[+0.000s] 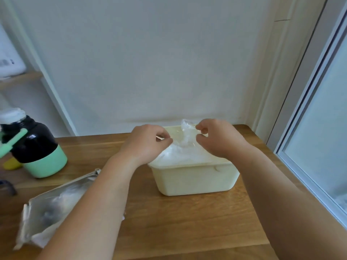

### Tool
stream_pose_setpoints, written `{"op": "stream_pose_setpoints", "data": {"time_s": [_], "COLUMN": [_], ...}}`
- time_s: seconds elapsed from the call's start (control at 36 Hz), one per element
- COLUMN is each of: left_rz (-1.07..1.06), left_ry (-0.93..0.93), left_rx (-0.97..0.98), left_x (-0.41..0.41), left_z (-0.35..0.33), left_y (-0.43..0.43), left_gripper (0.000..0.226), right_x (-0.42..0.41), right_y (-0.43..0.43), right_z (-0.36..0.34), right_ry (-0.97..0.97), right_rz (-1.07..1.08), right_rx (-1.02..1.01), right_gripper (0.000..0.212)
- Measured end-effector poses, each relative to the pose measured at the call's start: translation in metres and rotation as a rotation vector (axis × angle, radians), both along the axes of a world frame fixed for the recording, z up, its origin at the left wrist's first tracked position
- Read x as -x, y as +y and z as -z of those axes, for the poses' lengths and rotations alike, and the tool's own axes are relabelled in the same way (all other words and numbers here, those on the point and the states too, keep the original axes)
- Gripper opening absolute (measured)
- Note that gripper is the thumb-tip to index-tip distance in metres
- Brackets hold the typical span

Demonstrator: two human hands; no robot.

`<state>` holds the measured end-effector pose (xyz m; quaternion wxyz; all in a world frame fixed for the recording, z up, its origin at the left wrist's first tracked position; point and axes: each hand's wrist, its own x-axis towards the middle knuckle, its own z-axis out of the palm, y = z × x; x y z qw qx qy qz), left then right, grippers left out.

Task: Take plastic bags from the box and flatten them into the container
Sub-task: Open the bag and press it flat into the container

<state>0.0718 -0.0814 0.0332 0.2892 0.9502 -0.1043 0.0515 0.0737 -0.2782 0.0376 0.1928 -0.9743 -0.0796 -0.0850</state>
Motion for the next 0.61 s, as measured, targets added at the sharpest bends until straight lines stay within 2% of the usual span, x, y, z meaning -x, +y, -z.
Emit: {"op": "stream_pose_setpoints", "data": {"time_s": [0.17,0.31,0.47,0.61], "left_rz": [-0.071,-0.148,-0.286,-0.264], "left_ry": [-0.075,-0.024,0.121,0.347], "left_rx": [0.117,0.116,-0.044,-0.148], "left_x": [0.041,0.080,0.109,0.107], "left_z": [-0.006,0.000,0.014,0.029], "left_y": [0.041,0.088,0.131,0.139], "left_gripper": [0.004,0.007,0.013,0.038], "right_x": [0.032,0.050,0.057,0.054], "right_y": [0.058,0.115,0.167,0.187], "right_z": [-0.012,0.005,0.034,0.053], "right_ry": [-0.113,-0.041,0.148,0.293], "right_rz": [-0.141,-0.292,-0.393,-0.388], "right_rx": [-0.290,-0.435,-0.455,-0.383], "right_gripper": [0.028,0.021,0.018,0.032]}}
